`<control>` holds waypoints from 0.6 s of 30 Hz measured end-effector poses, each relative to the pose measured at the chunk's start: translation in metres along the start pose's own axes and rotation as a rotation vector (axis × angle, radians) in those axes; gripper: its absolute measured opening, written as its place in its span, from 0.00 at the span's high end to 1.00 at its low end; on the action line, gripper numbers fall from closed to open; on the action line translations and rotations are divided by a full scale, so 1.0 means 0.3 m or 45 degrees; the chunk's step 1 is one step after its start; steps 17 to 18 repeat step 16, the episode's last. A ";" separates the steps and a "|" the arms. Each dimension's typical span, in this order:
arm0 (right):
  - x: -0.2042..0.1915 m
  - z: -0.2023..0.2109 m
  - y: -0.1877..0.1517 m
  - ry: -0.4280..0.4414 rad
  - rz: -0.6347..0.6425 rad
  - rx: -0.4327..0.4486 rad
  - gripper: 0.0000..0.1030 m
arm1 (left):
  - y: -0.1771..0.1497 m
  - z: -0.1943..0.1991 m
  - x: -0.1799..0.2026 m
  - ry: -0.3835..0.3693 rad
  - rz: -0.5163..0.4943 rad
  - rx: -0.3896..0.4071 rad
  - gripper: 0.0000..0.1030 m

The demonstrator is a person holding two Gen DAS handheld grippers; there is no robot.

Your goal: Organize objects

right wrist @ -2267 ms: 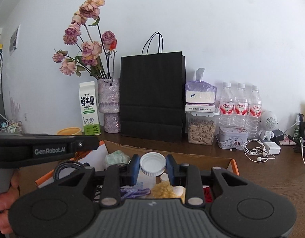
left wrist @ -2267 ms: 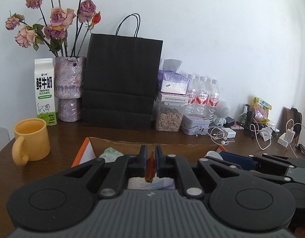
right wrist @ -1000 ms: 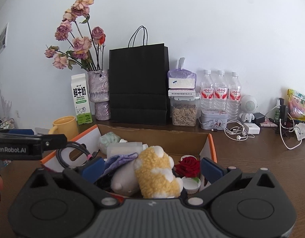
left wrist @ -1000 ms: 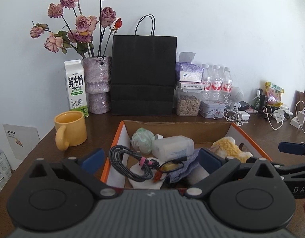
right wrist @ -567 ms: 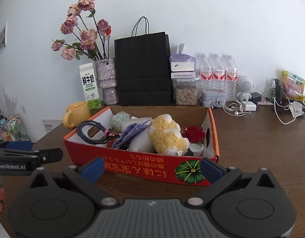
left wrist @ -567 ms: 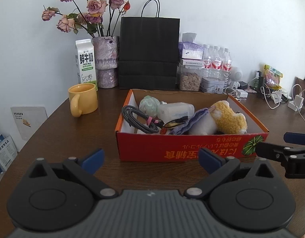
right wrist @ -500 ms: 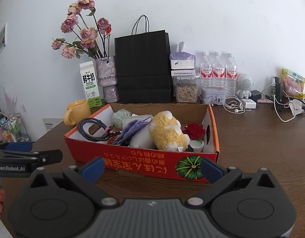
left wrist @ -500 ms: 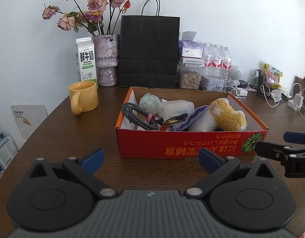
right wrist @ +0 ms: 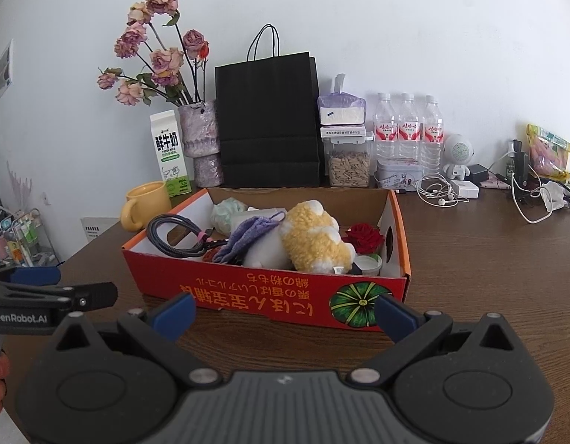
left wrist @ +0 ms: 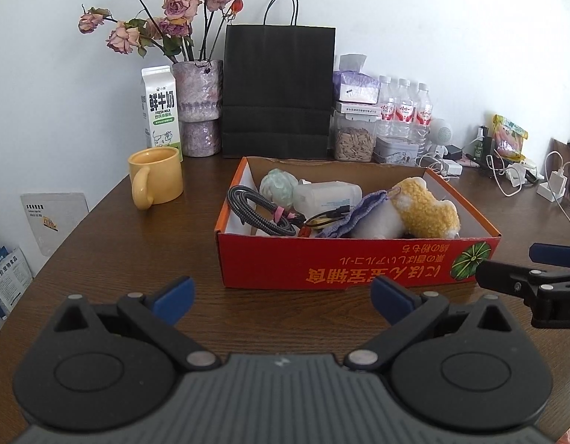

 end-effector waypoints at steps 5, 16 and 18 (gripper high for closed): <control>0.000 -0.001 0.000 0.000 0.001 -0.001 0.00 | -0.002 -0.001 0.002 0.003 -0.004 -0.002 0.00; -0.001 -0.002 0.001 0.000 0.001 -0.001 0.00 | -0.007 0.004 0.010 0.000 -0.007 0.011 0.00; -0.001 -0.002 0.001 0.000 0.001 -0.001 0.00 | -0.007 0.004 0.010 0.000 -0.007 0.011 0.00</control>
Point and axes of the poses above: each gripper's, at about its wrist camera, not at the fingertips, and z roughly against the way its jaws point, x to its right, y to its top, the point moved 3 cm from there along -z, roughly the way its jaws point, and after that the axes turned 8 degrees about -x, right-handed, at the moved point
